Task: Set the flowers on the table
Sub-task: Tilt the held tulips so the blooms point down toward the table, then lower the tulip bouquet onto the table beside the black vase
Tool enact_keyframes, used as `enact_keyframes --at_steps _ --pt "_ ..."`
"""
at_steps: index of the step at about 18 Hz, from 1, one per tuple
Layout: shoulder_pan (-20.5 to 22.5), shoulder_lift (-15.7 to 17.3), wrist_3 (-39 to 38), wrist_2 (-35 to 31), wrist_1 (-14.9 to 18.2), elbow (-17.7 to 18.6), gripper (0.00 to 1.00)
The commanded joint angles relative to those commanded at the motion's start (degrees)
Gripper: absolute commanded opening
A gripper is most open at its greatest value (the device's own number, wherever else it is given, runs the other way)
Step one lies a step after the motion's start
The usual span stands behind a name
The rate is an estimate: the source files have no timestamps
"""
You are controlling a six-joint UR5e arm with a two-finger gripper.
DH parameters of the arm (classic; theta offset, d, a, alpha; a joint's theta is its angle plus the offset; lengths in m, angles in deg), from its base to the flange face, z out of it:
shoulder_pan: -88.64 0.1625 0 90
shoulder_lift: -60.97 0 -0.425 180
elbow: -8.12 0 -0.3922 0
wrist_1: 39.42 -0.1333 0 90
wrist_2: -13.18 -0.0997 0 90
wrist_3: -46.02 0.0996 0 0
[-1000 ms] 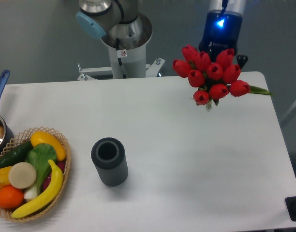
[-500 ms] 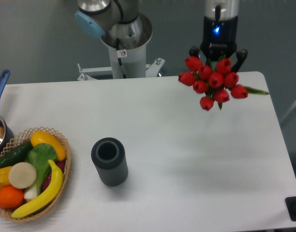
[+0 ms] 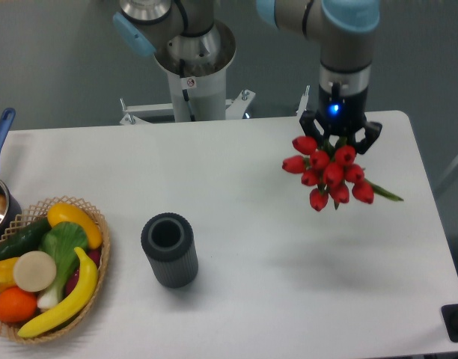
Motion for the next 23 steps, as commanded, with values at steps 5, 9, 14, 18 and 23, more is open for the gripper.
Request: enact_keyframes --at_steps 5,9,14,18,23 --pt "-1.2 -3.9 0.0 -2.0 -0.3 -1.9 0.44" --pt "-1.2 -6.6 -0.1 -2.1 -0.3 -3.3 0.44" --pt "-1.4 -8.7 -0.1 -2.1 -0.5 -4.0 0.44" --pt "-1.5 -11.3 -0.1 -2.0 -0.5 -5.4 0.44" --pt "-2.2 -14.9 -0.1 -2.0 -0.3 -7.8 0.44"
